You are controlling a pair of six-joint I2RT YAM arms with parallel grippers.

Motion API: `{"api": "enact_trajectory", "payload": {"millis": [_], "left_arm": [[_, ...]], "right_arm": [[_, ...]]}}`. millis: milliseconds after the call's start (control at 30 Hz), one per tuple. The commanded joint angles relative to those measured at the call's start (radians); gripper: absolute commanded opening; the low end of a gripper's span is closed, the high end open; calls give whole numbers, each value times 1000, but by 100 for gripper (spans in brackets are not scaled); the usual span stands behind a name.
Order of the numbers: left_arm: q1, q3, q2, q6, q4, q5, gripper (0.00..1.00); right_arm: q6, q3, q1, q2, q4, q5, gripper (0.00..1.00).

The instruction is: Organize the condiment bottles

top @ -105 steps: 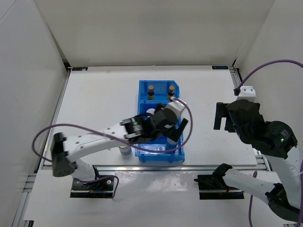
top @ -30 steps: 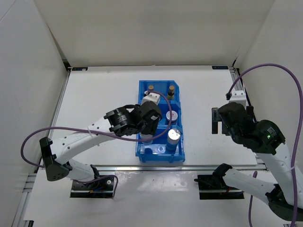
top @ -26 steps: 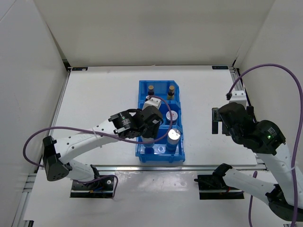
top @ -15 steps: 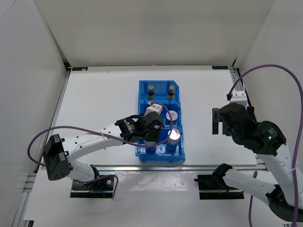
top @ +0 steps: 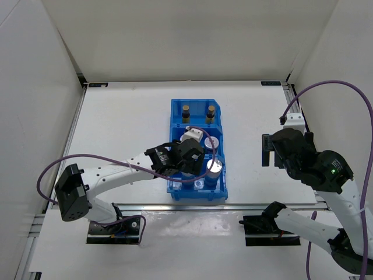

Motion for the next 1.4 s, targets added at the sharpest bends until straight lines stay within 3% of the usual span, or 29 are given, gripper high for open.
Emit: {"api": "enact_trajectory", "payload": {"millis": [0,67,267,433,600,700,967,1367], "left_arm": [[-4,44,-44,70,34,16,89],[-4,72,-44,94,3,16,100],[-4,256,-143,175,-131,-48,100],[-4,337,-318,297,-218,-271,100],[85,209,-516,402,-218,-532,100],[166,115,-579,422,-218,-585,100],[273,-164,-613,349,-155,-583,100],[316,-238,-624,289,-93,-597,100]], "right_arm": [[-8,-1,-1,-8,28,3,100],[-8,-1,-1,-8,28,2,100],[-18,-1,-1,-8,28,-8,100],[-57,-21,-1,1,59,-77,100],[-88,-21,-1,0,59,-123,100],[-88,-11,9,-32,68,-134,100],[-108,-33,9,-131,79,-145,100],[-117,-42,9,-68,97,-154,100]]}}
